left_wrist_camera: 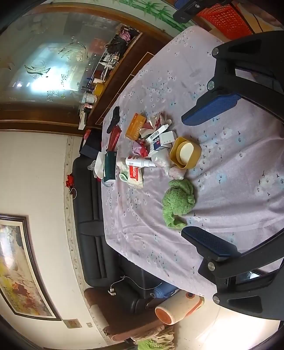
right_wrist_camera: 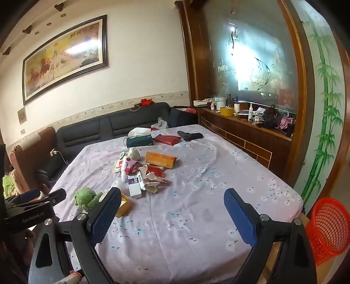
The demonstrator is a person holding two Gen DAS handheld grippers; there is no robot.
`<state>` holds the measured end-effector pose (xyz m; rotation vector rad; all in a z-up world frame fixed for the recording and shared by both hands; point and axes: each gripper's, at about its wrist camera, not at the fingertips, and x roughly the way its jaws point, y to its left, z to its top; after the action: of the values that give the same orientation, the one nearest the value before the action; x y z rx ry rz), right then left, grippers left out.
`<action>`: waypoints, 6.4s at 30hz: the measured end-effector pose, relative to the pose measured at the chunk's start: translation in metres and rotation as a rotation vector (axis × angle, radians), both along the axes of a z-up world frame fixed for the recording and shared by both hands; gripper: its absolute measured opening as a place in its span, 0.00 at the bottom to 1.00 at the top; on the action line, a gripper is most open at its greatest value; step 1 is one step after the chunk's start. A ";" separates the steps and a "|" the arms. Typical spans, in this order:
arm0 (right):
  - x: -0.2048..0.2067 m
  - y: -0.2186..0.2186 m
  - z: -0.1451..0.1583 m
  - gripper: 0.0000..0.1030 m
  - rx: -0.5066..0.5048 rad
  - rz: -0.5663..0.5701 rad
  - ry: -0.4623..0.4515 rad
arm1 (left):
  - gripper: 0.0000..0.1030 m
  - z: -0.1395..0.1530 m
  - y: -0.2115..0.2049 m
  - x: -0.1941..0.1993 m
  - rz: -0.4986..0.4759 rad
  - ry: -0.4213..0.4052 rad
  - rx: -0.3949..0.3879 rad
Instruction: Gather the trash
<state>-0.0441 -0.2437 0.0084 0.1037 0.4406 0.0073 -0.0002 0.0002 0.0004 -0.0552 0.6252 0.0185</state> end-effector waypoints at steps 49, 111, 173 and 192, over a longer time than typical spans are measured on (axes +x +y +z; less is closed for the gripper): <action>-0.033 0.006 0.021 0.98 0.025 0.011 -0.095 | 0.90 0.032 0.014 -0.041 -0.006 -0.120 -0.079; 0.358 0.018 -0.146 0.58 0.330 0.348 0.573 | 0.24 -0.104 0.076 0.171 0.100 0.149 -0.232; 0.277 -0.033 -0.067 0.81 0.189 0.322 0.308 | 0.41 -0.071 0.067 0.137 0.095 0.131 -0.267; 0.022 -0.115 0.021 0.82 0.322 0.102 0.006 | 0.41 0.049 -0.100 0.016 -0.471 -0.048 -0.326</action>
<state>-0.0216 -0.3591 0.0291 0.3984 0.4481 0.1789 0.0156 -0.1000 0.0489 -0.2218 0.5767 -0.5396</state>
